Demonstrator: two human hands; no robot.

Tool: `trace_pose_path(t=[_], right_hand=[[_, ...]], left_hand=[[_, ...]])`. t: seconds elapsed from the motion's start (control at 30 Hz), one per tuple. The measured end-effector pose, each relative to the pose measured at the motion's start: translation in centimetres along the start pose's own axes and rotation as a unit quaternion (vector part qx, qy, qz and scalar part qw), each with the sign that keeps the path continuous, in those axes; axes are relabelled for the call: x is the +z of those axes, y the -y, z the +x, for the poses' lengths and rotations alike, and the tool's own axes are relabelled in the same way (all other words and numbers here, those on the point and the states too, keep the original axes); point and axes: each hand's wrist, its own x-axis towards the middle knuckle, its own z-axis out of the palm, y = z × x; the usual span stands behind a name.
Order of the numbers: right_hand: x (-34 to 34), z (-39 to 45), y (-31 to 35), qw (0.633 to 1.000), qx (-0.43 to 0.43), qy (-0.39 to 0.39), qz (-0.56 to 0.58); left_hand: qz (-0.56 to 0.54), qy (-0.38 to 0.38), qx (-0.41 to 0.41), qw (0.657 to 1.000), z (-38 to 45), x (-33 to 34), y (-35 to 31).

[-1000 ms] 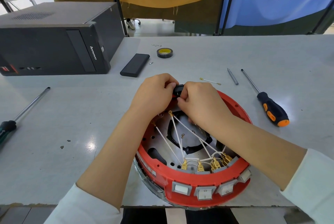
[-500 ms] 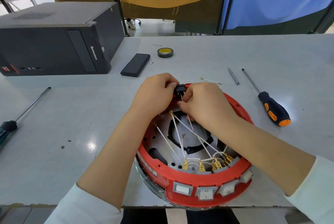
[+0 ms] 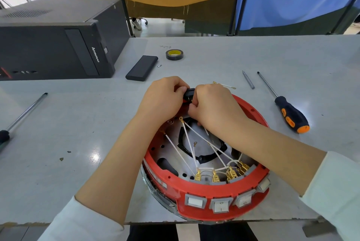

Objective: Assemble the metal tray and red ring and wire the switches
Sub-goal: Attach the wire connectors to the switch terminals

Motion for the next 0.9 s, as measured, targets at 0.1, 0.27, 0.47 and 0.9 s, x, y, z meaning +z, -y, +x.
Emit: trace_pose_path(t=[0.1,0.27,0.47,0.9], right_hand=[[0.1,0.1,-0.1,1.000,-0.003,-0.002,-0.007],[0.3,0.1,-0.2,0.999,-0.026,-0.020,-0.017],[0.5,0.1,-0.3,0.998,-0.044,-0.040,0.000],[0.5,0.1,-0.3,0.991,-0.051,0.004,-0.125]], left_hand=[[-0.001,0.000,0.000,1.000,0.2,0.0,0.1],[0.000,0.001,-0.002,1.000,0.4,0.1,0.2],[0.009,-0.002,-0.002,1.000,0.5,0.2,0.3],[-0.014,-0.009,-0.012,1.000,0.4,0.3,0.3]])
